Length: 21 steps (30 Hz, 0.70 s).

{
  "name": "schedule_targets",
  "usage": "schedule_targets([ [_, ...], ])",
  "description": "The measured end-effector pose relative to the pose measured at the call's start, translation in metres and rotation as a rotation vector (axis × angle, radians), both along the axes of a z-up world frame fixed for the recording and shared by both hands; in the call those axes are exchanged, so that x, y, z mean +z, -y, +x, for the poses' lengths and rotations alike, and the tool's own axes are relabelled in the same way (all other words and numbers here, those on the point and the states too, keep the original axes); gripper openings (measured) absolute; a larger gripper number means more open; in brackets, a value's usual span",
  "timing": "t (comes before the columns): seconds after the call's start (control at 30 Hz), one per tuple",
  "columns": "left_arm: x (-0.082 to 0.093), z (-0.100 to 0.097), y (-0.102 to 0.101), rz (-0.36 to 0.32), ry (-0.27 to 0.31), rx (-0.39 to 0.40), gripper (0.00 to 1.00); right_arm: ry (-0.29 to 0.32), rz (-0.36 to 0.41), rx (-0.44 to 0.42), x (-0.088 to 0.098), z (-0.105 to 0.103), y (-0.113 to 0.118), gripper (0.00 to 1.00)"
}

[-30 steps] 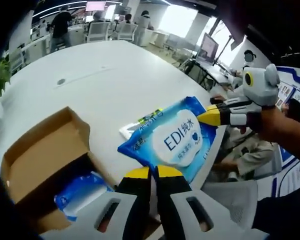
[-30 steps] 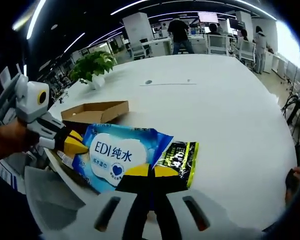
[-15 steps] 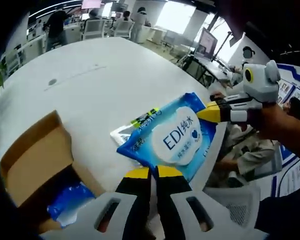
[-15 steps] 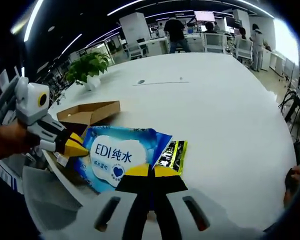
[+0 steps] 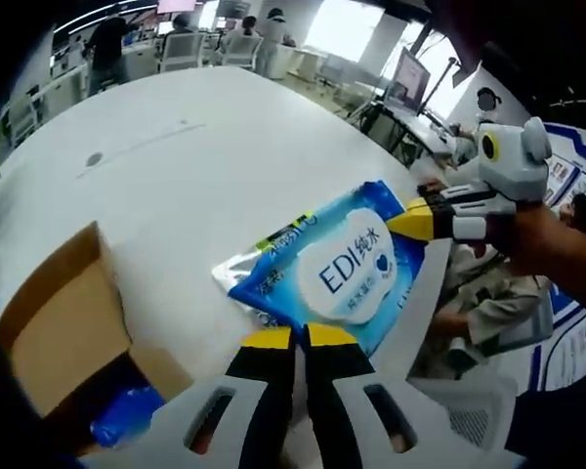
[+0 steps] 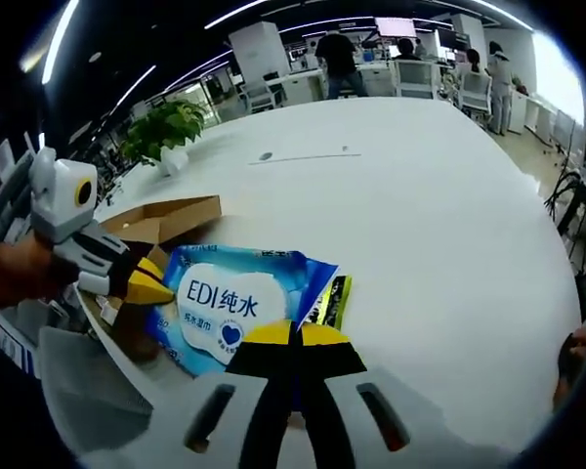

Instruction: Operate the shoe box by opening the lid, removing the specified soft item, and placing it in the target area until the item is outside and the box remains undamaged.

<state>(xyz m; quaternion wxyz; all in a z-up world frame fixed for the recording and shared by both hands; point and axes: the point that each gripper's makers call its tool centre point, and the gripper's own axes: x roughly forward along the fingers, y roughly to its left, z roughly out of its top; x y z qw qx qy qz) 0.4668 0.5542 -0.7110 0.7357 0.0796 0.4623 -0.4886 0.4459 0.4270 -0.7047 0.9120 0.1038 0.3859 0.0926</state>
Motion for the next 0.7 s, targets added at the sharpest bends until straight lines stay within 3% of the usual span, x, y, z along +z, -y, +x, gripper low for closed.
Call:
schedule_targets([
  [0.7, -0.02, 0.016, 0.008, 0.039, -0.01, 0.007, 0.0, -0.02, 0.009, -0.003, -0.022, 0.017, 0.007, 0.0],
])
